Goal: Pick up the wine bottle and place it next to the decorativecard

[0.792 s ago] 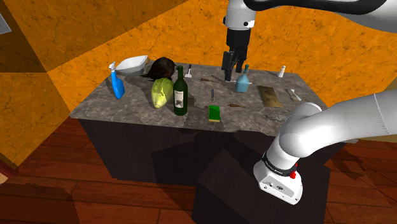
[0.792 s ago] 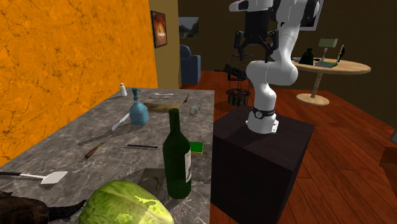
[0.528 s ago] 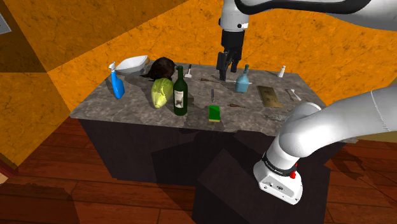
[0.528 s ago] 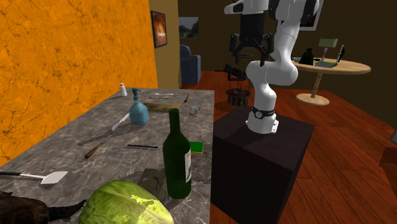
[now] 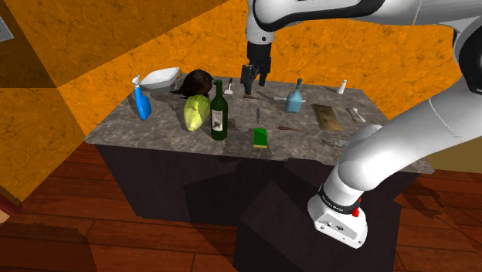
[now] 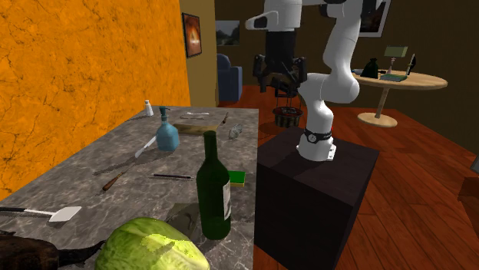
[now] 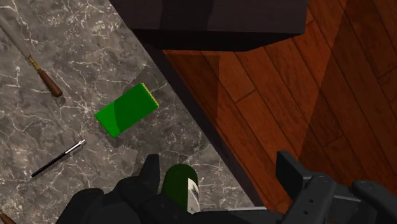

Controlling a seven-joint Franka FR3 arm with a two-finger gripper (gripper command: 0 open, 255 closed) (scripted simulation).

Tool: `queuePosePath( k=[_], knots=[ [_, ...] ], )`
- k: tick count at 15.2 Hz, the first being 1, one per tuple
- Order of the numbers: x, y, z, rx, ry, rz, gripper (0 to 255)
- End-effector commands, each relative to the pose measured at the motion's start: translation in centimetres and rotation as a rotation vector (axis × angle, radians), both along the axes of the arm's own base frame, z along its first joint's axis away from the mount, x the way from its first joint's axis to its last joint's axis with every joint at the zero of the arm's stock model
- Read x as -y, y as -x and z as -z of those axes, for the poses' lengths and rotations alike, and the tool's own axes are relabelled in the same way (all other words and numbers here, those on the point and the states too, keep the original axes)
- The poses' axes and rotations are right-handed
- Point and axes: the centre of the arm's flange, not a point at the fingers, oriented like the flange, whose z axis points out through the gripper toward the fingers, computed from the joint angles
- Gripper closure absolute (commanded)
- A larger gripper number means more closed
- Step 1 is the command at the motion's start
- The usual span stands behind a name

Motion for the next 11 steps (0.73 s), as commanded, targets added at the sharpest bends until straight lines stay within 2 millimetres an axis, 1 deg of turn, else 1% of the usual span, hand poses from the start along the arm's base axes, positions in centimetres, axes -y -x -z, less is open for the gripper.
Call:
queuePosePath(
  k=[1,11],
  knots=[
    [0.3,-2.3,0.7,0.02,0.004,0.001,0],
    [2.7,-13.5,3.8,0.107,0.026,0.005,0]
  ],
)
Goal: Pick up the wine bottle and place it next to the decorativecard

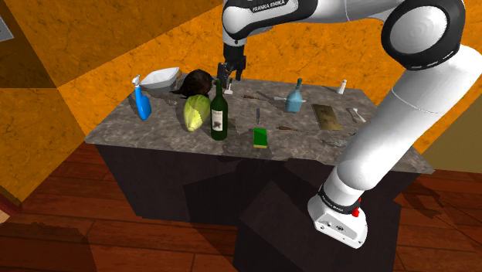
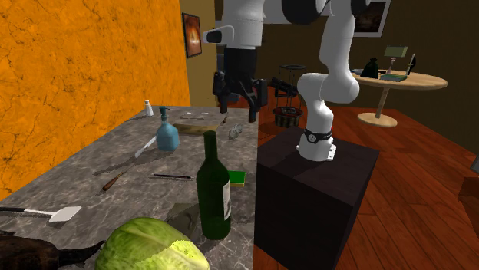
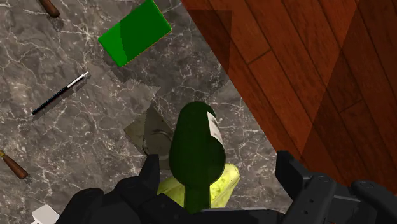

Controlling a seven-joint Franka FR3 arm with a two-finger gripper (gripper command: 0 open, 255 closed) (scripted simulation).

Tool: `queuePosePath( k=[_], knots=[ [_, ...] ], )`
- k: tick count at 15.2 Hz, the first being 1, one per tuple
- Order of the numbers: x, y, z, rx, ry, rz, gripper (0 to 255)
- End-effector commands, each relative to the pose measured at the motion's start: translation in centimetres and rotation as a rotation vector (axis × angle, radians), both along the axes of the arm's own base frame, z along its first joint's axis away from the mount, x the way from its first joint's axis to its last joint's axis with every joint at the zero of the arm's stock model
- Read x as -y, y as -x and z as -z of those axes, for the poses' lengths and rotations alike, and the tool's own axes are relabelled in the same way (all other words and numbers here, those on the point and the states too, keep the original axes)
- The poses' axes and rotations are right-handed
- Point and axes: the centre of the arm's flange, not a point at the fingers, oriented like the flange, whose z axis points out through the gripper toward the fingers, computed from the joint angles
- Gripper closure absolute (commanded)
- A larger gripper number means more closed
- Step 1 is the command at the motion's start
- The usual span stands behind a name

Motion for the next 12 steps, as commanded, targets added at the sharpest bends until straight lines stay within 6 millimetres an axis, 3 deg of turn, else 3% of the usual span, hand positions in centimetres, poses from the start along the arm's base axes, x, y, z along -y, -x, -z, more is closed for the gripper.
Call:
queuePosePath(
  k=[1,4,12],
  knots=[
    [0.3,-2.3,0.6,0.019,0.005,0.001,0],
    [1.0,-5.7,1.3,0.045,0.011,0.002,0],
    [1.2,-6.4,5.3,0.047,0.012,0.002,0]
  ],
)
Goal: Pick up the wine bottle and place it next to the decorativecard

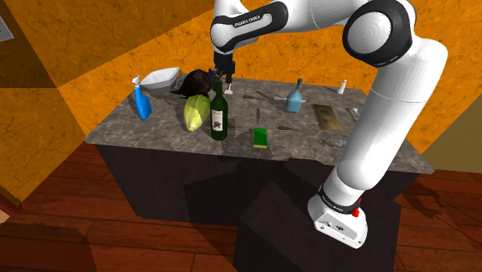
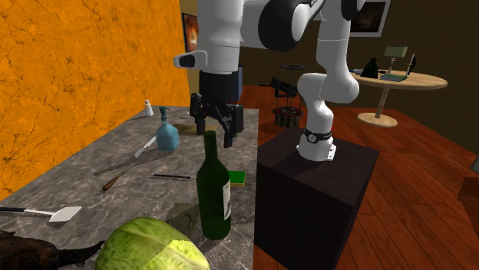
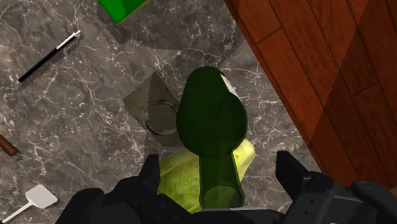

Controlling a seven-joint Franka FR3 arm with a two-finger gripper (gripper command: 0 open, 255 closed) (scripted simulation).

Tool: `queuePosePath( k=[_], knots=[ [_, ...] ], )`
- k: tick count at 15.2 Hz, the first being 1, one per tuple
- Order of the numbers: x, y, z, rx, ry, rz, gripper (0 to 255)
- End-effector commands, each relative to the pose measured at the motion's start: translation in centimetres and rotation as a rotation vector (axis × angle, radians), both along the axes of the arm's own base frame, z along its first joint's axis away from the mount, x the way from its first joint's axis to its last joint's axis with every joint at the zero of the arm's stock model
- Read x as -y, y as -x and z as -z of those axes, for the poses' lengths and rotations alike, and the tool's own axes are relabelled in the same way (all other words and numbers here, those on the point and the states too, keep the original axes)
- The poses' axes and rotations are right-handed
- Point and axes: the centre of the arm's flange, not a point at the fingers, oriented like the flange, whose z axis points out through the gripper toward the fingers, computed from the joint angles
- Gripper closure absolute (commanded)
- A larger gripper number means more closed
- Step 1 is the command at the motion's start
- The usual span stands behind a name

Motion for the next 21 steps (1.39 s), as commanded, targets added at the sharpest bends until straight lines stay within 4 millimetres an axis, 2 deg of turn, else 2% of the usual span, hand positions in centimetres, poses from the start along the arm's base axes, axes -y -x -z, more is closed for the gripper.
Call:
queuePosePath(
  k=[1,8,9,18,21],
  knots=[
    [-0.1,-0.1,0.8,0.001,0.0,0.0,0],
    [-0.1,-0.1,0.8,0.001,0.0,0.0,0],
    [-0.1,-0.1,0.8,0.001,0.0,0.0,255],
    [-0.1,-0.1,0.8,0.001,0.0,0.0,255],
    [-0.1,-0.1,-0.8,0.001,0.0,0.0,255]
  ],
)
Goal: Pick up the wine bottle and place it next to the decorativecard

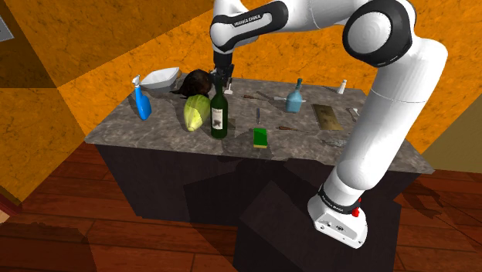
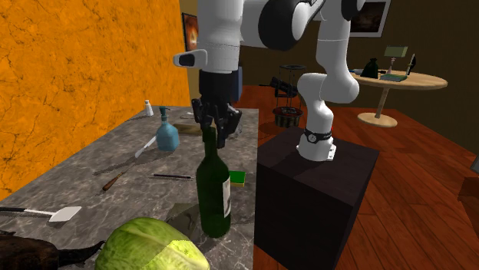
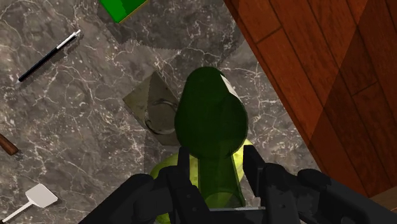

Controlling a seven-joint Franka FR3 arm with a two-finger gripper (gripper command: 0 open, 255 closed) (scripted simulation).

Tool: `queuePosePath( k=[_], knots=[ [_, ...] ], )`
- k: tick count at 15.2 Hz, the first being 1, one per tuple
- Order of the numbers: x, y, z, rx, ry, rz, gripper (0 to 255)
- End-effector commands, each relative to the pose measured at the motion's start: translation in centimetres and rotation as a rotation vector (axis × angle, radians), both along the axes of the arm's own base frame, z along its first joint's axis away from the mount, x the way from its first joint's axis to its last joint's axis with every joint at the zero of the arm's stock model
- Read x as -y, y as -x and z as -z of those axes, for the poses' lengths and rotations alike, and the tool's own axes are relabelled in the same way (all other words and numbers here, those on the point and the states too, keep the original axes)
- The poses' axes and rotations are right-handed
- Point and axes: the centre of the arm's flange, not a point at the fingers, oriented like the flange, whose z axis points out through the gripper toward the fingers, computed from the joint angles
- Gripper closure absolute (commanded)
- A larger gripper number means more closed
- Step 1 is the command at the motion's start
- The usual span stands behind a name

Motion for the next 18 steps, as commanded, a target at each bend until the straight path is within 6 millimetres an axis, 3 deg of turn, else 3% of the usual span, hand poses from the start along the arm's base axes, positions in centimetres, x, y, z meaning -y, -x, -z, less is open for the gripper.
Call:
queuePosePath(
  k=[1,14,18],
  knots=[
    [0.0,0.0,-1.1,0.0,0.0,0.0,255],
    [0.0,0.0,-7.4,0.0,0.0,0.0,255],
    [4.7,2.3,-7.4,0.0,0.0,0.0,255]
  ],
)
